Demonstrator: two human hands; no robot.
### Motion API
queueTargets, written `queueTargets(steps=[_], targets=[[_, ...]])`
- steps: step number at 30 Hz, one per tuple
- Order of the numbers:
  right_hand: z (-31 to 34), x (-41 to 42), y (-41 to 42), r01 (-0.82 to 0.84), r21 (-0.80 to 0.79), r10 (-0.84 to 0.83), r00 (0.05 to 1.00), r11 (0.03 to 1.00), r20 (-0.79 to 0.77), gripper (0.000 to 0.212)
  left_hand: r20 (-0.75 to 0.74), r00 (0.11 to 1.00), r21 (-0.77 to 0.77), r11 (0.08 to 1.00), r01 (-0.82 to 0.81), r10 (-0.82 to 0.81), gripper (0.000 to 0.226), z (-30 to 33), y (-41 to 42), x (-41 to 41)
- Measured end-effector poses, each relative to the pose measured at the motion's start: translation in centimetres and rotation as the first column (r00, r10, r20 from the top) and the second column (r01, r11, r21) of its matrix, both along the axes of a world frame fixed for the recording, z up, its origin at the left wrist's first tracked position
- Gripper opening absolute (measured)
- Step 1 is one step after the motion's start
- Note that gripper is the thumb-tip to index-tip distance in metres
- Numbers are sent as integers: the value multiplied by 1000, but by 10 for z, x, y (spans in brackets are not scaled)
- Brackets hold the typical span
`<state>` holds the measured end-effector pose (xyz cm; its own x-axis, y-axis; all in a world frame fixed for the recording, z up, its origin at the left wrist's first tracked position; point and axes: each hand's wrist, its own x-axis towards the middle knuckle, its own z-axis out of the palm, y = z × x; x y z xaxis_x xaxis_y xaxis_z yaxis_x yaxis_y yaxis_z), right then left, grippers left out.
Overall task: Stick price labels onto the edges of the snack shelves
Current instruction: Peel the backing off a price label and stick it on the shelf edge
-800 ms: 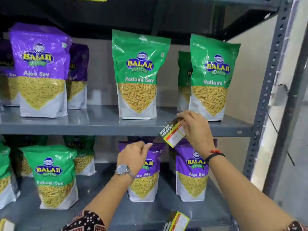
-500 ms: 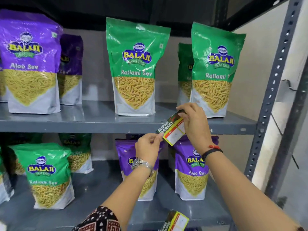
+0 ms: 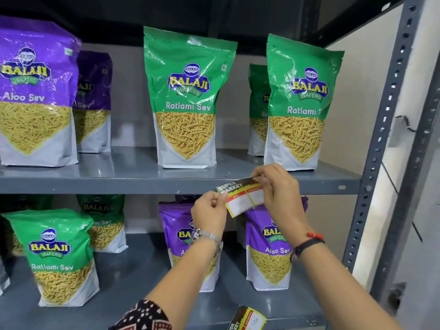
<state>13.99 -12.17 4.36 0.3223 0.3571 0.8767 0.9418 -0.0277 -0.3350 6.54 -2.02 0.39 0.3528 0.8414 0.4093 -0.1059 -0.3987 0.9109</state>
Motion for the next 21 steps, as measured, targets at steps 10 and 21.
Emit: queueTargets(steps=[10, 21], targets=[[-25, 21, 4, -137, 170, 205, 839, 976, -504, 35, -101, 991, 358, 925, 123, -92, 11, 17, 21, -17], [-18, 23, 9, 119, 46, -93, 922, 992, -376, 20, -73, 995, 541, 841, -11, 61, 16, 28, 17, -8]])
